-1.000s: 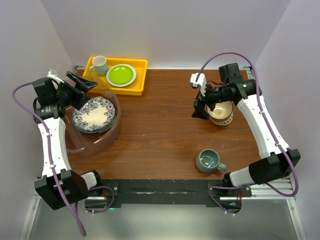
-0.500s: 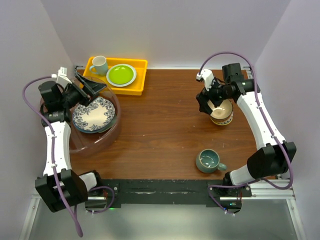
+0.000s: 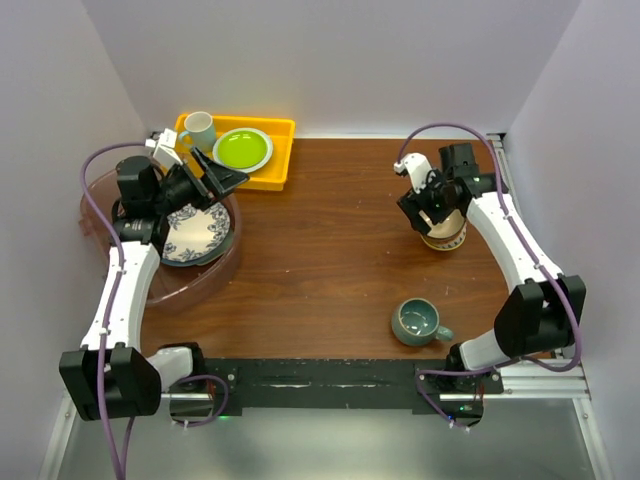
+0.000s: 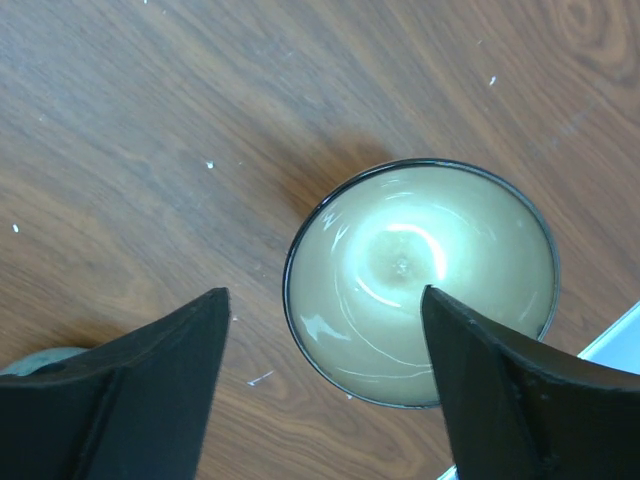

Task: Place the mixed dishes into the plastic bin
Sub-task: Pick up the bowl from the center of the board.

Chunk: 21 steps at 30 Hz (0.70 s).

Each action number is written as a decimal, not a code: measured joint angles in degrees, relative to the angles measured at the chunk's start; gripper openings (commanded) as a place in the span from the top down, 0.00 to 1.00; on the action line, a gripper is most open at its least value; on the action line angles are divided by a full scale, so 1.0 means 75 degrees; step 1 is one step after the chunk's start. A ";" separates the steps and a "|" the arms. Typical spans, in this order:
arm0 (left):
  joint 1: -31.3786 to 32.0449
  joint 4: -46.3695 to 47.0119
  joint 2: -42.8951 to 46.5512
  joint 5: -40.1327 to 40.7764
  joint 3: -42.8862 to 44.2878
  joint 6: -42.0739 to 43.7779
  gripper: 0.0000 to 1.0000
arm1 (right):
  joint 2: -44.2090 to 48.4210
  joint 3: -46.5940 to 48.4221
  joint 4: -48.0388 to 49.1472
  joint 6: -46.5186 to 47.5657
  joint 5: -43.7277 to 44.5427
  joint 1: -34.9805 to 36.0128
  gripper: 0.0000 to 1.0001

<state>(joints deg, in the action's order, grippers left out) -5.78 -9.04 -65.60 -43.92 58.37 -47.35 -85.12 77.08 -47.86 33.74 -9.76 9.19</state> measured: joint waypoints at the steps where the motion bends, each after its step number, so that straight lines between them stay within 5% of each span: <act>1: 0.0050 0.0003 -0.0003 0.0035 0.0000 0.0000 0.04 | 0.0000 -0.0073 0.0044 -0.0009 0.0000 0.0000 0.25; 12: 0.0245 0.0175 -0.0003 0.0175 -0.0026 -0.0012 0.04 | -0.0632 -0.0440 0.0490 -0.0015 0.0064 0.0003 0.40; 21: 0.0277 0.0300 -0.0006 0.0210 -0.0181 -0.0064 0.04 | -0.0857 -0.0595 0.0726 0.0105 0.0140 0.0041 0.74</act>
<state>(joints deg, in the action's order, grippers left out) -3.70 -6.79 -65.65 -42.35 57.01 -47.83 -91.55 72.62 -42.41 34.52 -8.71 9.50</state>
